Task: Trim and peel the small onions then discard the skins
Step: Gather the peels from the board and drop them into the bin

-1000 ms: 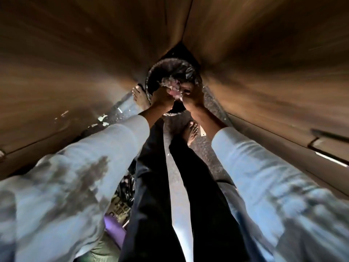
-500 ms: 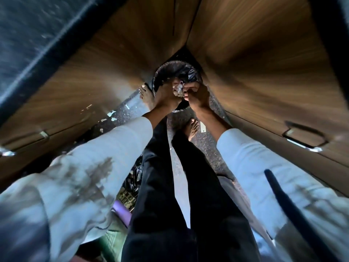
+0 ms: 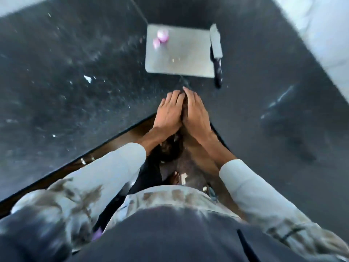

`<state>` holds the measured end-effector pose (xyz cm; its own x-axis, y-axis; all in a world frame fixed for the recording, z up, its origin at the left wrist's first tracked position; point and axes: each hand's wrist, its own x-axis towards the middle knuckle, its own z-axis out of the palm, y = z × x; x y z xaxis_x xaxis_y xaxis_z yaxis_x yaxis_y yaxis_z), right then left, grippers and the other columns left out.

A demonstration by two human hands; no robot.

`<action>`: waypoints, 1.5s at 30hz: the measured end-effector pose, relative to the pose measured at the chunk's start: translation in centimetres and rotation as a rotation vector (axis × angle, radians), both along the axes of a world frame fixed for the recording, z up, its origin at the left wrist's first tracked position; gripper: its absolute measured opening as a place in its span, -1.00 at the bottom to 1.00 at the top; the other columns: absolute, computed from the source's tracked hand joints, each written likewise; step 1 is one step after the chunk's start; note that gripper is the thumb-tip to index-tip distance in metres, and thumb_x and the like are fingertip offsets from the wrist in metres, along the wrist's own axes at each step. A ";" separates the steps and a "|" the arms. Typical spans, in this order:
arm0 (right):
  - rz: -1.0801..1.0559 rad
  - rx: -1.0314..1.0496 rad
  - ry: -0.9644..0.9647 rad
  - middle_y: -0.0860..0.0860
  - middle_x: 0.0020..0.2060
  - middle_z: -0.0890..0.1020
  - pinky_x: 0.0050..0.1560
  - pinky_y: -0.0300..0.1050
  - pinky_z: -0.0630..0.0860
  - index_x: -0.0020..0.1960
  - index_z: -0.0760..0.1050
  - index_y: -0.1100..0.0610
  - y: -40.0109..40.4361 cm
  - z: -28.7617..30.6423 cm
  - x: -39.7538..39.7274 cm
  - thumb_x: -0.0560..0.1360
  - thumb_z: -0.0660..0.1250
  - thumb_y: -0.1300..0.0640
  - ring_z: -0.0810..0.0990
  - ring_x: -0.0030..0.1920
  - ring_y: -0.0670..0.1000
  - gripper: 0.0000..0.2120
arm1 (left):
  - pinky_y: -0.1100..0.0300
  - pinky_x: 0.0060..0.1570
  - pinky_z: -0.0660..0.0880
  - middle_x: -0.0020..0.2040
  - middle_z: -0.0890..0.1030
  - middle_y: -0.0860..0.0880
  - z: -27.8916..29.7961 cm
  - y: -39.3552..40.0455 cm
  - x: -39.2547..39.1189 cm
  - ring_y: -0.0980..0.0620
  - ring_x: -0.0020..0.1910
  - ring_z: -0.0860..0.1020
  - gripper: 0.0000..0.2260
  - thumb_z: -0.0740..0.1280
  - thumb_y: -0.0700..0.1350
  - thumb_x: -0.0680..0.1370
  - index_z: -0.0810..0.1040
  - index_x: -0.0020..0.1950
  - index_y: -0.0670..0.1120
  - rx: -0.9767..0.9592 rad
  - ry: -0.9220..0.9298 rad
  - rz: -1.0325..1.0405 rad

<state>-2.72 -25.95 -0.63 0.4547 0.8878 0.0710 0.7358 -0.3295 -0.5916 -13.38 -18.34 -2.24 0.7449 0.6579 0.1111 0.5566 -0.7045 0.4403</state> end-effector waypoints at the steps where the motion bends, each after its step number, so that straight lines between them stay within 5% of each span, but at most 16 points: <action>1: -0.006 0.011 -0.011 0.04 0.50 0.46 0.47 -0.05 0.39 0.61 0.28 0.10 1.3 1.3 0.7 0.66 0.16 0.21 0.43 0.48 0.06 -0.49 | -0.09 0.35 0.49 0.43 0.45 -0.09 0.9 1.5 0.6 -0.16 0.38 0.45 -0.42 0.43 -0.15 0.53 0.36 0.53 -0.12 0.017 -0.013 0.013; 9: 0.025 -0.054 -0.135 0.12 0.49 0.45 0.42 0.20 0.50 0.59 0.25 0.14 10.7 4.7 5.8 0.65 0.26 0.18 0.44 0.48 0.17 -0.47 | -0.19 0.50 0.43 0.52 0.40 -0.14 4.9 13.0 1.8 -0.19 0.51 0.40 -0.54 0.26 -0.26 0.64 0.37 0.56 -0.13 -0.012 0.028 0.143; 13: 0.051 -0.114 -0.182 0.14 0.44 0.49 0.35 0.24 0.54 0.56 0.30 0.16 14.3 4.7 7.4 0.65 0.26 0.16 0.49 0.41 0.21 -0.51 | -0.20 0.39 0.52 0.47 0.42 -0.14 4.6 17.2 1.4 -0.21 0.49 0.43 -0.57 0.22 -0.27 0.65 0.38 0.54 -0.16 -0.123 0.042 0.232; 21: 0.161 -0.213 -0.162 0.15 0.40 0.50 0.29 0.14 0.51 0.50 0.36 0.15 20.9 3.1 8.4 0.63 0.33 0.23 0.50 0.37 0.22 -0.55 | -0.10 0.25 0.58 0.38 0.50 -0.15 2.3 22.7 2.2 -0.21 0.28 0.60 -0.61 0.32 -0.24 0.64 0.47 0.48 -0.18 -0.308 0.073 0.299; 30: 0.260 -0.269 -0.067 0.08 0.42 0.46 0.33 0.13 0.58 0.62 0.29 0.01 26.6 -0.6 11.4 0.58 0.48 0.17 0.48 0.40 0.16 -0.32 | -0.10 0.07 0.61 0.22 0.55 -0.11 0.1 25.7 6.0 -0.19 0.10 0.64 -0.72 0.41 -0.05 0.63 0.57 0.29 -0.14 -0.308 0.073 0.262; 34: 0.277 -0.225 -0.070 0.11 0.27 0.53 0.30 0.09 0.54 0.42 0.50 0.08 27.7 -1.5 11.6 0.57 0.49 -0.07 0.53 0.27 0.16 -0.52 | -0.08 0.12 0.60 0.25 0.58 -0.12 -0.1 26.4 7.1 -0.19 0.12 0.64 -0.73 0.41 -0.10 0.62 0.60 0.29 -0.14 -0.288 0.064 0.251; 39: 0.250 -0.168 -0.026 0.06 0.20 0.53 0.11 0.01 0.63 0.30 0.52 0.08 26.8 -1.1 13.6 0.47 0.58 -0.06 0.55 0.15 0.08 -0.51 | -0.01 0.03 0.55 0.16 0.62 -0.10 0.4 27.0 8.3 -0.17 0.05 0.64 -0.82 0.37 -0.10 0.59 0.64 0.16 -0.10 -0.299 0.014 0.166; 45: 0.109 -0.151 -0.018 -0.02 0.14 0.53 -0.05 -0.14 0.51 0.21 0.49 0.06 22.8 -0.7 16.3 0.38 0.64 0.01 0.56 0.12 0.02 -0.50 | 0.06 0.16 0.57 0.19 0.66 -0.08 1.6 25.8 11.2 -0.09 0.12 0.63 -0.76 0.40 -0.15 0.57 0.60 0.24 -0.10 -0.346 -0.028 0.011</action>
